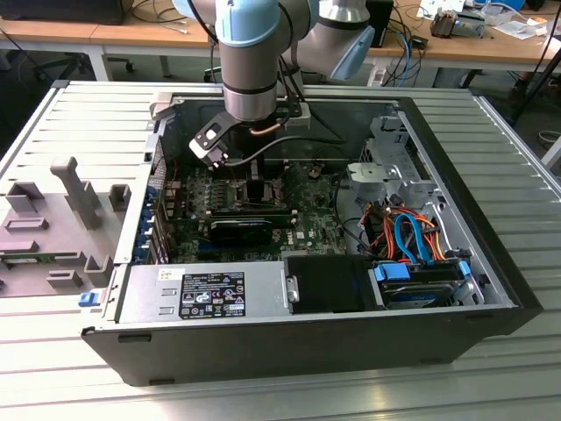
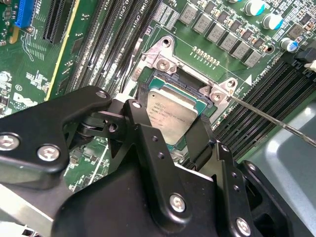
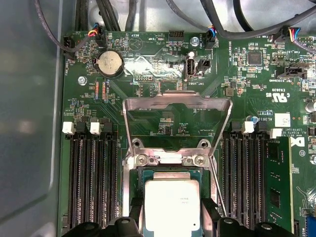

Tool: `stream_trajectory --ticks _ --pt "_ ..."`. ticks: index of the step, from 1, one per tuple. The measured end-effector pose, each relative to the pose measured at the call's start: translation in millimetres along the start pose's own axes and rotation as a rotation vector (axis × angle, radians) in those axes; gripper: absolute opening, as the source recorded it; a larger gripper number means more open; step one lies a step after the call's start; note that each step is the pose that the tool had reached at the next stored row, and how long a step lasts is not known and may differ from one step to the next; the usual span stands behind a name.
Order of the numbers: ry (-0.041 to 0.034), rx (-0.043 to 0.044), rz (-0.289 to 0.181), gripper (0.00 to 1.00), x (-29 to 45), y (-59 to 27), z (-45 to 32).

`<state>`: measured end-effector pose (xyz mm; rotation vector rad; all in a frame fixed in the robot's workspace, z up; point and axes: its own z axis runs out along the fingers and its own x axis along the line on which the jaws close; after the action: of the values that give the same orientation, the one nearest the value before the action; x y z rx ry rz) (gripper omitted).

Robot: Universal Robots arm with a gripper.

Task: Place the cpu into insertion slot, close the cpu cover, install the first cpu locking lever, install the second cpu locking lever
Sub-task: 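Place the cpu into insertion slot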

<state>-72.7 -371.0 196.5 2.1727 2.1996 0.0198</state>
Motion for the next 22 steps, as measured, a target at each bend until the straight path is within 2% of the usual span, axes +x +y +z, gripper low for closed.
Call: stream_trajectory --ticks 1,2,16,19,22 --pt "-0.0003 -0.0003 0.000 0.54 0.0 0.0 0.0" --pt "0.0006 0.0000 0.000 0.62 0.1 0.0 0.1" --pt "0.0003 0.0001 0.000 0.62 1.7 -2.2 -0.2" --pt "0.0004 0.0000 0.000 0.62 1.5 -1.9 -6.8" --pt "0.0003 0.0005 0.000 0.62 1.5 -1.8 -6.8"
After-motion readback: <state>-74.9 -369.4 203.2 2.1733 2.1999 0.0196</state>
